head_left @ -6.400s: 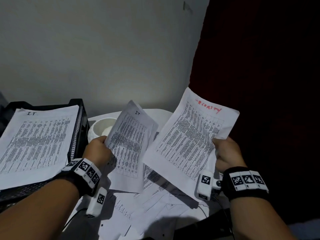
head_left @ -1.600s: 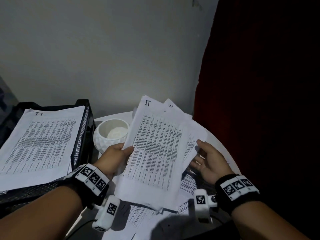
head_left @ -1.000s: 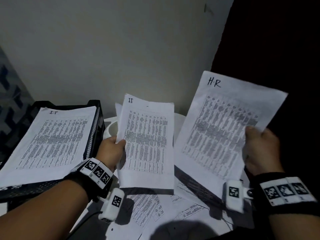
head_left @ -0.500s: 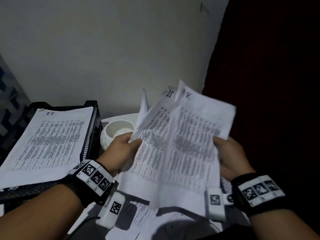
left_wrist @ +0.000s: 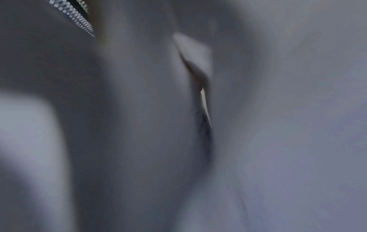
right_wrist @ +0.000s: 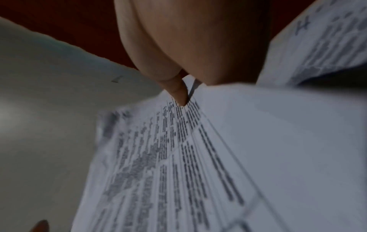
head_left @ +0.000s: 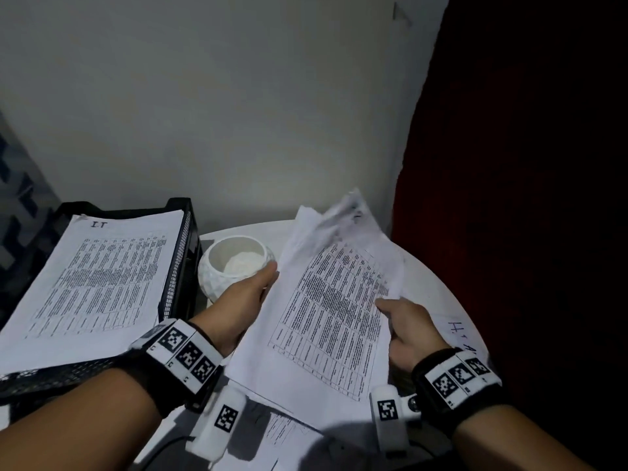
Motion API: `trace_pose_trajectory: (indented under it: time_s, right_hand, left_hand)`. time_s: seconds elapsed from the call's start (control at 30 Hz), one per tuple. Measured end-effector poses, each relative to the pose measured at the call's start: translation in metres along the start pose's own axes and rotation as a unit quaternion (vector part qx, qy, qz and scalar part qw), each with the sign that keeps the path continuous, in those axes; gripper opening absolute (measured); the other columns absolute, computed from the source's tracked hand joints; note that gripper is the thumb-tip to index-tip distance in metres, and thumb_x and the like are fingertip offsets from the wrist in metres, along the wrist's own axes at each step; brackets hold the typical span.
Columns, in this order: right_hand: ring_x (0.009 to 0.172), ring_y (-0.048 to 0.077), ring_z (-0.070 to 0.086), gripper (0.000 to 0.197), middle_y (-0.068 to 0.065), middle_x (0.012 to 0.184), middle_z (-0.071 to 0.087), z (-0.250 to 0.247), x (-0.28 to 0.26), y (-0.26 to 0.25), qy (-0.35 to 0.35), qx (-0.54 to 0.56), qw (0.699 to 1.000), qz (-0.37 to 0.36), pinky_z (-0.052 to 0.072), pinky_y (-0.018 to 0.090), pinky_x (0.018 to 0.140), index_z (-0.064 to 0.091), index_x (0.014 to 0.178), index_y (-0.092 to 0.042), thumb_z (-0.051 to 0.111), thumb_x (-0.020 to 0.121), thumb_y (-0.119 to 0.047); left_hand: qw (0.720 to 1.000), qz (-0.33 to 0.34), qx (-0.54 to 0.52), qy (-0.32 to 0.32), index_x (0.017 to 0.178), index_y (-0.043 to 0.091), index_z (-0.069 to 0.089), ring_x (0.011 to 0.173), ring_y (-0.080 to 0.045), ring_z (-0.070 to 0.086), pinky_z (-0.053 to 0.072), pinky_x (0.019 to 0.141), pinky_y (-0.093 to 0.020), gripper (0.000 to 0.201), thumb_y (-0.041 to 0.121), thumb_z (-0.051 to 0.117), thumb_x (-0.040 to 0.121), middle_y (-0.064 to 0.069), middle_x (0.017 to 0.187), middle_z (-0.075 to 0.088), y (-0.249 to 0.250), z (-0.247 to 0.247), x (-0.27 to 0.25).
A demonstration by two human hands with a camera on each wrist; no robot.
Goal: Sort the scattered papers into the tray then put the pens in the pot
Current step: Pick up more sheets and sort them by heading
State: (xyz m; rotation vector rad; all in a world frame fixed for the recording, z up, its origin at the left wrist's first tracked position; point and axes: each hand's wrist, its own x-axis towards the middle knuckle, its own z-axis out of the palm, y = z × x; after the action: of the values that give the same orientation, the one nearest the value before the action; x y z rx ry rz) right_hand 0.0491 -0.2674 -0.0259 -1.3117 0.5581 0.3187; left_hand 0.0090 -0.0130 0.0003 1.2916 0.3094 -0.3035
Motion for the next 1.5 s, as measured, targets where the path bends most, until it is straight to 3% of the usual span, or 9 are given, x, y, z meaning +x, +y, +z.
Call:
trace_pose_trajectory:
  time_s: [0.13,0.27,0.4,0.53,0.77,0.93,1.13,1.3,1.5]
  right_hand:
    - [0.104,0.031,0.073,0.033,0.009,0.118,0.076,0.006,-0.002,-0.005,0.019,-0.063,0.986,-0.155,0.060,0.049,0.090,0.069,0.124,-0.015,0.051,0.102,0.003]
    - [0.086,-0.012,0.067,0.032,-0.014,0.101,0.071,0.018,-0.029,-0.018,0.033,-0.091,0.946,-0.311,0.050,0.005,0.074,0.063,0.113,-0.026,0.052,0.102,0.002]
    - [0.092,-0.004,0.069,0.033,-0.007,0.106,0.072,0.021,-0.044,-0.020,0.049,-0.069,0.918,-0.389,0.054,0.017,0.083,0.061,0.116,-0.022,0.059,0.096,0.004]
    - [0.107,0.023,0.070,0.041,0.001,0.113,0.073,0.016,-0.041,0.001,0.025,-0.034,0.932,-0.361,0.057,0.038,0.092,0.060,0.122,-0.021,0.056,0.091,0.006]
    - [0.114,0.031,0.065,0.062,0.004,0.125,0.070,0.010,-0.016,0.056,0.063,-0.048,0.970,-0.231,0.051,0.056,0.105,0.060,0.132,-0.032,0.055,0.072,-0.013]
    - [0.089,0.026,0.068,0.035,0.007,0.103,0.070,0.014,-0.017,0.067,0.060,-0.114,0.973,-0.189,0.058,0.044,0.085,0.059,0.120,-0.022,0.055,0.088,-0.011]
    - [0.069,0.015,0.056,0.023,0.001,0.094,0.064,0.021,-0.024,0.047,0.023,-0.155,0.959,-0.237,0.047,0.021,0.055,0.052,0.120,-0.013,0.050,0.101,-0.001]
    - [0.093,0.034,0.071,0.031,0.009,0.109,0.072,0.031,-0.032,0.041,-0.030,-0.143,0.972,-0.185,0.061,0.053,0.083,0.056,0.117,-0.021,0.052,0.097,0.002]
    - [0.080,0.037,0.070,0.033,0.019,0.102,0.069,0.040,-0.064,0.043,-0.138,-0.180,0.968,-0.103,0.060,0.046,0.068,0.053,0.101,-0.019,0.047,0.098,0.013]
  left_hand:
    - [0.990,0.036,0.137,0.027,0.117,0.020,0.069,0.106,-0.026,0.071,0.053,0.100,-0.045,0.033,0.042,0.063,0.094,-0.001,0.106,0.077,-0.004,-0.007,0.004]
    - [0.939,0.171,0.287,0.085,0.114,0.027,0.061,0.097,-0.013,0.071,0.056,0.093,-0.042,0.023,0.013,0.059,0.095,0.007,0.101,0.076,-0.004,-0.001,0.001]
    - [0.913,0.265,0.278,0.139,0.107,0.023,0.056,0.092,-0.023,0.067,0.055,0.085,-0.043,0.014,0.016,0.055,0.095,-0.004,0.097,0.070,-0.002,0.006,-0.004]
    - [0.915,0.275,0.270,0.120,0.104,0.019,0.050,0.080,-0.016,0.064,0.053,0.072,-0.025,0.018,0.005,0.056,0.094,-0.006,0.089,0.065,-0.014,0.001,-0.007]
    - [0.904,0.193,0.366,0.104,0.109,0.025,0.042,0.060,-0.013,0.048,0.047,0.062,-0.036,0.023,0.009,0.053,0.096,-0.020,0.070,0.054,-0.060,-0.006,0.001]
    - [0.910,0.131,0.380,0.104,0.130,0.008,0.039,0.051,-0.006,0.046,0.039,0.052,-0.023,0.034,0.008,0.047,0.097,-0.004,0.059,0.050,-0.078,-0.010,0.008]
    - [0.933,0.122,0.308,0.138,0.109,0.025,0.051,0.076,-0.023,0.064,0.057,0.074,-0.045,0.024,0.013,0.043,0.090,-0.011,0.091,0.067,-0.054,-0.013,0.014]
    - [0.945,0.112,0.261,0.163,0.110,0.033,0.060,0.091,-0.020,0.070,0.057,0.084,-0.040,0.028,0.018,0.051,0.088,0.004,0.102,0.074,-0.046,-0.027,-0.007]
    - [0.947,-0.005,0.259,0.193,0.102,0.012,0.067,0.078,-0.022,0.065,0.053,0.076,-0.030,0.025,0.000,0.049,0.088,-0.005,0.091,0.071,-0.080,-0.051,-0.067]
